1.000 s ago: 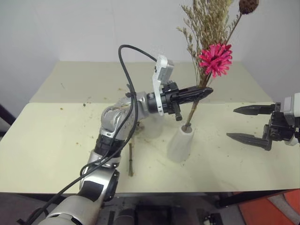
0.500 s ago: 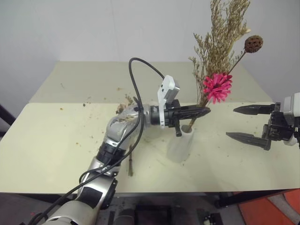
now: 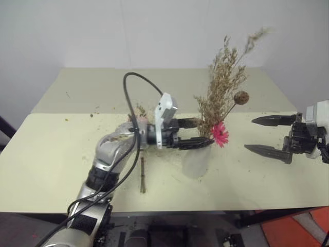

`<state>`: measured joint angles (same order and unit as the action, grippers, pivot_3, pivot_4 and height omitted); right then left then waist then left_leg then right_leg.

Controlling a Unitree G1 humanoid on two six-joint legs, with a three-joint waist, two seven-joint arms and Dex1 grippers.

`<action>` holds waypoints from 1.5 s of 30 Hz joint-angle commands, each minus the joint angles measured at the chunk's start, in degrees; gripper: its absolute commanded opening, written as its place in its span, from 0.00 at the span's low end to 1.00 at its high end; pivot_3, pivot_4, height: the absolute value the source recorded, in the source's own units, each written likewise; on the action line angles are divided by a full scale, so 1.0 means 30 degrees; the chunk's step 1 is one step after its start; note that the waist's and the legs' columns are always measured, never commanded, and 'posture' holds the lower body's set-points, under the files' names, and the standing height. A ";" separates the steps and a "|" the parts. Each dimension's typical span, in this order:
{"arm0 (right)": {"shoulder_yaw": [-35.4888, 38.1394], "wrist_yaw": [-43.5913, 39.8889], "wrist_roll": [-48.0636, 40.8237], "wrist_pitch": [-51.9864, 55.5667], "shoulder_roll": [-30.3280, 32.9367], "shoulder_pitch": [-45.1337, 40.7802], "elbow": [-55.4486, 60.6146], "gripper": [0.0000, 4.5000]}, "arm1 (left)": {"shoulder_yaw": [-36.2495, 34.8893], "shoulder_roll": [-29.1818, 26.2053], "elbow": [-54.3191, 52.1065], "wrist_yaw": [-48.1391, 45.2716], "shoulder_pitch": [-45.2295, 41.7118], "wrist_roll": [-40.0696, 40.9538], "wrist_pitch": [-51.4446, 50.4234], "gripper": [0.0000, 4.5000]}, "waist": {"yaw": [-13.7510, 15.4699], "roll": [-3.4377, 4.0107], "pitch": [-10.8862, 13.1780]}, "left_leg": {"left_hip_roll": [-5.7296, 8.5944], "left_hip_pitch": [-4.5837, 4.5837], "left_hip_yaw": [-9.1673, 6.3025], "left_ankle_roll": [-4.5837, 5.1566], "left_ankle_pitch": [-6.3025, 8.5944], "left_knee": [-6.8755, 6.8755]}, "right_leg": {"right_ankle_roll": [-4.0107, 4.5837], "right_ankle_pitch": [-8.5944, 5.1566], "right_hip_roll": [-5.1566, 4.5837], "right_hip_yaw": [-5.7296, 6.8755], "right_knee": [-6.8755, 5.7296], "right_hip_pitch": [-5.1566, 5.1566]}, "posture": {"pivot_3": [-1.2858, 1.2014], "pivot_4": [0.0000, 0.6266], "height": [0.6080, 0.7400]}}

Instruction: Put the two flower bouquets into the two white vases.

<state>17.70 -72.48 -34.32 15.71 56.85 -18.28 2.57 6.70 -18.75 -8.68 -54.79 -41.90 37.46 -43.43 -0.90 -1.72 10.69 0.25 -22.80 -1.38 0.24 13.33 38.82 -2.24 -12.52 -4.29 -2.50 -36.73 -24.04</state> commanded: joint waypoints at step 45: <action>-0.3757 -0.4490 0.4591 -0.2123 -0.1428 -1.1996 -1.3347 1.00 | 0.1170 -0.4162 0.3012 1.9560 -0.1376 0.5129 -1.6357 0.87 | 0.0017 0.0082 -0.0034 | 0.0052 0.0197 -0.0016 -0.0010 -0.0002 -0.0033 | 0.0004 0.0003 -0.0037 -0.0001 -0.0005 0.0184 | 0.52 0.24 1.00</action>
<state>5.26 -85.05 -20.53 10.27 51.19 -52.93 -37.79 9.02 -31.15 -0.96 2.65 -46.83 53.73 -92.20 -0.85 -1.48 10.59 0.38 -22.07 -1.42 0.20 13.33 38.68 -2.24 -12.52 -4.39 -2.50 -36.70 -23.33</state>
